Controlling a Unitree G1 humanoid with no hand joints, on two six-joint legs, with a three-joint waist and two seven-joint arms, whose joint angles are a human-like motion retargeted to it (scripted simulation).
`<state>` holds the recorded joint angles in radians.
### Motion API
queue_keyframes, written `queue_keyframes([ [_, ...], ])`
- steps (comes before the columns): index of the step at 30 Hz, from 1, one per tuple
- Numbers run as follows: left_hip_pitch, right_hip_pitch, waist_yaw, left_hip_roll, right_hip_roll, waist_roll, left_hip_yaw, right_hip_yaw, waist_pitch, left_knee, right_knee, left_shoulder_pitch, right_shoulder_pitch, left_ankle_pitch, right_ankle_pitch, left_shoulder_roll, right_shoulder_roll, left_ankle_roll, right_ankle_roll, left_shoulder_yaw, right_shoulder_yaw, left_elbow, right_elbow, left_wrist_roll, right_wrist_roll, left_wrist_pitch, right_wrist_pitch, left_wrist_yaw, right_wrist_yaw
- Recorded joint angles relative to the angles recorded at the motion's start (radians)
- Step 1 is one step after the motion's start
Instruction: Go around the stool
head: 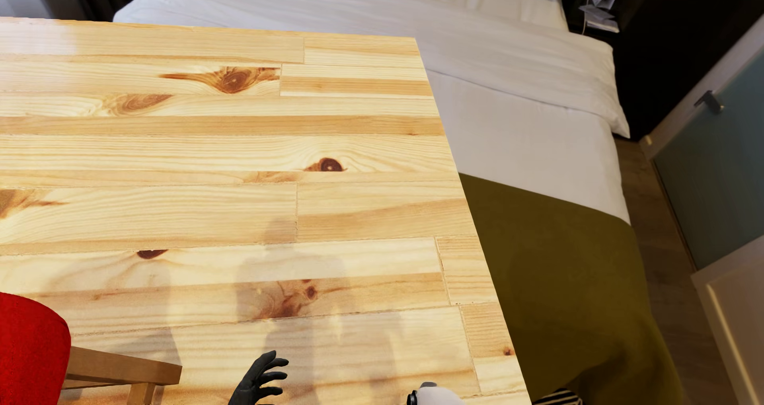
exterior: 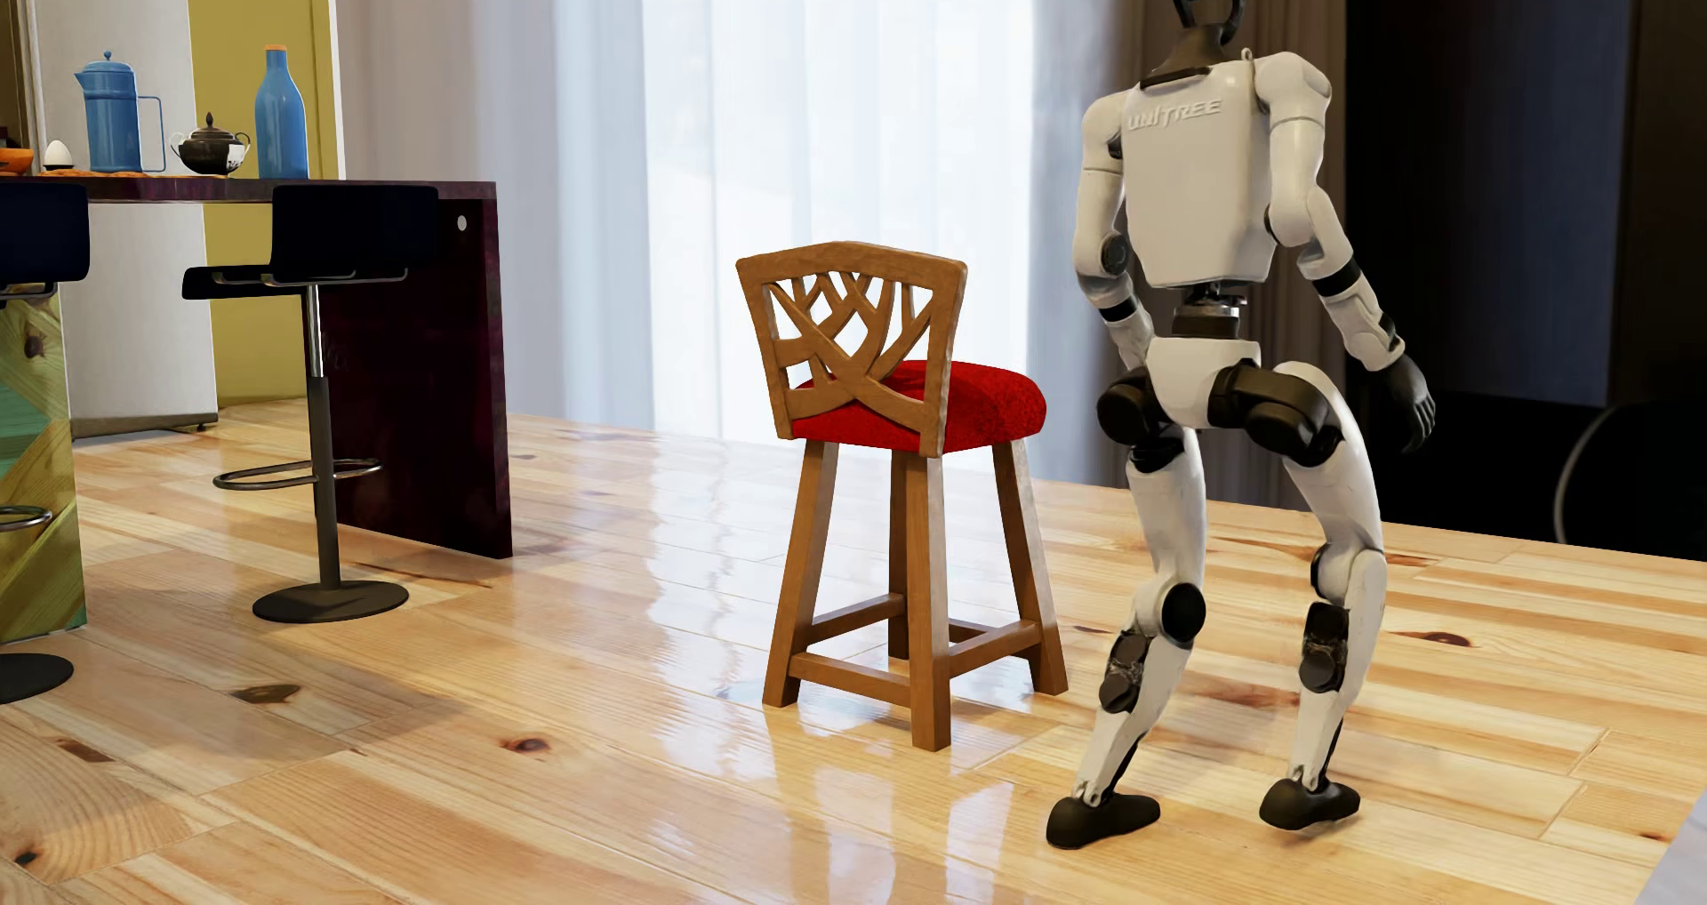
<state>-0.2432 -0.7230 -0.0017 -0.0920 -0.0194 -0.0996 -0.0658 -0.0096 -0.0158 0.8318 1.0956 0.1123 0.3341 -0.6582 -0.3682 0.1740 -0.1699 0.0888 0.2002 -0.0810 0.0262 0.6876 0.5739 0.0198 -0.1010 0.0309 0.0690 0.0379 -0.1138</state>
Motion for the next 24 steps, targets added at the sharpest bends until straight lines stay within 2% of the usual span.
queue_keyframes([
  [1, 0.031, 0.01, 0.024, -0.015, -0.025, 0.003, -0.012, 0.019, 0.027, 0.041, -0.071, -0.034, -0.017, 0.039, 0.022, -0.02, -0.001, 0.0, -0.003, 0.021, -0.01, -0.032, 0.014, 0.03, 0.029, -0.029, -0.021, 0.002, -0.013],
  [2, -0.019, 0.055, 0.049, -0.029, -0.069, 0.008, 0.008, 0.029, 0.046, 0.211, -0.203, -0.037, -0.047, 0.147, 0.057, -0.019, -0.019, -0.026, 0.006, 0.009, -0.012, -0.082, 0.04, 0.045, 0.064, -0.04, -0.085, 0.015, -0.03],
  [3, -0.106, 0.112, 0.111, 0.01, -0.074, 0.064, 0.045, -0.014, 0.06, 0.392, -0.203, -0.034, -0.087, 0.348, 0.025, -0.008, -0.061, -0.012, -0.06, 0.002, -0.002, -0.063, 0.085, 0.029, 0.1, -0.038, -0.166, 0.012, -0.051],
  [4, -0.19, 0.179, 0.178, 0.055, -0.075, 0.124, 0.093, -0.056, 0.07, 0.498, -0.218, 0.005, -0.139, 0.447, -0.016, 0.001, -0.08, -0.016, -0.173, 0.017, 0.0, -0.059, 0.106, -0.003, 0.134, -0.022, -0.222, -0.006, -0.074],
  [5, -0.261, 0.253, 0.241, 0.089, -0.091, 0.179, 0.136, -0.091, 0.073, 0.503, -0.244, 0.069, -0.19, 0.371, -0.051, -0.009, -0.089, -0.025, -0.15, 0.033, 0.014, -0.068, 0.038, -0.039, 0.164, 0.007, -0.222, -0.02, -0.095],
  [6, -0.31, 0.318, 0.31, 0.102, -0.107, 0.215, 0.148, -0.111, 0.062, 0.446, -0.265, 0.137, -0.255, 0.242, -0.088, -0.006, -0.074, -0.036, -0.099, 0.051, 0.027, -0.082, 0.034, -0.057, 0.174, 0.047, -0.217, -0.027, -0.102],
  [7, -0.34, 0.376, 0.343, 0.103, -0.118, 0.234, 0.147, -0.113, 0.051, 0.354, -0.276, 0.189, -0.308, 0.136, -0.124, -0.013, -0.033, -0.049, -0.115, 0.072, 0.059, -0.09, 0.011, -0.062, 0.174, 0.09, -0.199, -0.022, -0.101],
  [8, -0.355, 0.42, 0.363, 0.108, -0.122, 0.257, 0.135, -0.107, 0.037, 0.262, -0.26, 0.239, -0.355, 0.08, -0.154, -0.028, -0.005, -0.068, -0.106, 0.049, 0.112, -0.095, -0.002, -0.06, 0.164, 0.124, -0.171, -0.007, -0.09],
  [9, -0.332, 0.356, 0.332, 0.118, -0.132, 0.273, 0.137, -0.089, 0.044, 0.133, -0.036, 0.238, -0.376, 0.174, -0.048, -0.011, 0.042, -0.045, -0.058, -0.028, 0.116, -0.042, -0.007, -0.058, 0.137, 0.143, -0.149, 0.009, -0.065],
  [10, -0.296, 0.257, 0.279, 0.107, -0.135, 0.254, 0.136, -0.036, 0.056, 0.112, 0.177, 0.21, -0.376, 0.224, 0.157, -0.001, 0.064, -0.03, -0.017, -0.055, 0.142, 0.046, 0.034, -0.06, 0.102, 0.156, -0.146, 0.018, -0.034],
  [11, -0.259, 0.197, 0.209, 0.081, -0.112, 0.209, 0.116, 0.021, 0.061, 0.111, 0.209, 0.185, -0.308, 0.186, 0.208, 0.008, 0.07, -0.035, 0.01, -0.029, 0.12, 0.056, 0.063, -0.071, 0.064, 0.174, -0.152, 0.016, 0.009],
  [13, -0.181, 0.103, 0.103, 0.029, -0.083, 0.088, 0.071, 0.089, 0.045, 0.066, 0.038, 0.109, -0.108, 0.133, -0.014, -0.001, 0.017, -0.052, 0.037, 0.024, 0.012, -0.037, 0.072, -0.066, -0.013, 0.176, -0.127, 0.014, 0.1],
  [14, -0.143, 0.12, 0.113, 0.015, -0.099, 0.041, 0.048, 0.098, 0.035, 0.065, -0.157, 0.059, -0.046, 0.088, -0.032, -0.015, -0.028, -0.054, 0.046, 0.021, 0.0, -0.089, 0.121, -0.056, -0.035, 0.157, -0.108, -0.003, 0.127],
  [15, -0.148, 0.19, 0.134, 0.048, -0.102, 0.063, 0.049, 0.031, 0.047, 0.147, -0.167, 0.015, -0.039, 0.091, -0.08, -0.047, -0.072, -0.012, -0.028, 0.017, 0.004, -0.072, 0.093, -0.047, -0.029, 0.12, -0.054, -0.039, 0.131],
  [16, -0.174, 0.268, 0.154, 0.084, -0.099, 0.088, 0.084, -0.026, 0.064, 0.245, -0.201, 0.023, -0.105, 0.142, -0.112, -0.046, -0.089, 0.044, -0.125, 0.012, 0.009, -0.046, 0.074, -0.049, -0.006, 0.076, 0.001, -0.085, 0.113],
  [17, -0.214, 0.347, 0.192, 0.104, -0.113, 0.107, 0.13, -0.07, 0.077, 0.294, -0.242, 0.075, -0.172, 0.197, -0.144, -0.044, -0.07, 0.066, -0.077, 0.017, 0.018, -0.058, 0.023, -0.06, 0.029, 0.044, 0.026, -0.125, 0.066],
  [18, -0.25, 0.357, 0.235, 0.104, -0.127, 0.128, 0.152, -0.09, 0.088, 0.241, -0.161, 0.135, -0.256, 0.187, -0.118, -0.013, -0.028, 0.052, -0.049, -0.006, 0.037, -0.081, -0.017, -0.069, 0.063, 0.034, 0.012, -0.138, 0.009],
  [19, -0.259, 0.296, 0.254, 0.114, -0.127, 0.156, 0.151, -0.089, 0.088, 0.137, 0.032, 0.17, -0.328, 0.148, 0.011, 0.042, 0.018, 0.005, -0.031, -0.042, 0.071, -0.044, -0.03, -0.071, 0.089, 0.028, -0.032, -0.13, -0.04],
  [20, -0.221, 0.205, 0.252, 0.091, -0.111, 0.152, 0.126, -0.037, 0.078, 0.135, 0.197, 0.2, -0.353, 0.11, 0.208, 0.066, 0.045, 0.003, -0.013, -0.046, 0.119, 0.05, 0.003, -0.065, 0.102, 0.022, -0.103, -0.089, -0.071],
  [21, -0.168, 0.134, 0.22, 0.058, -0.092, 0.131, 0.096, 0.011, 0.069, 0.108, 0.206, 0.228, -0.305, 0.085, 0.178, 0.044, 0.056, 0.003, 0.001, -0.003, 0.105, 0.047, 0.018, -0.069, 0.099, 0.044, -0.167, -0.031, -0.073],
  [22, -0.105, 0.065, 0.189, 0.027, -0.081, 0.103, 0.07, 0.05, 0.068, 0.069, 0.164, 0.227, -0.246, 0.065, 0.077, 0.018, 0.065, 0.002, 0.012, 0.002, 0.073, 0.009, 0.014, -0.077, 0.084, 0.077, -0.197, 0.027, -0.064],
  [23, -0.04, -0.006, 0.158, 0.004, -0.083, 0.079, 0.041, 0.055, 0.065, 0.033, 0.084, 0.186, -0.167, 0.038, 0.008, -0.001, 0.057, 0.002, 0.022, -0.023, 0.052, 0.015, -0.011, -0.072, 0.06, 0.113, -0.202, 0.084, -0.046],
  [24, -0.014, -0.05, 0.14, -0.01, -0.074, 0.058, 0.022, 0.049, 0.062, 0.063, -0.041, 0.143, -0.126, 0.018, 0.001, -0.009, 0.016, 0.001, 0.035, 0.006, 0.033, -0.052, 0.012, -0.057, 0.043, 0.159, -0.205, 0.114, -0.024],
])
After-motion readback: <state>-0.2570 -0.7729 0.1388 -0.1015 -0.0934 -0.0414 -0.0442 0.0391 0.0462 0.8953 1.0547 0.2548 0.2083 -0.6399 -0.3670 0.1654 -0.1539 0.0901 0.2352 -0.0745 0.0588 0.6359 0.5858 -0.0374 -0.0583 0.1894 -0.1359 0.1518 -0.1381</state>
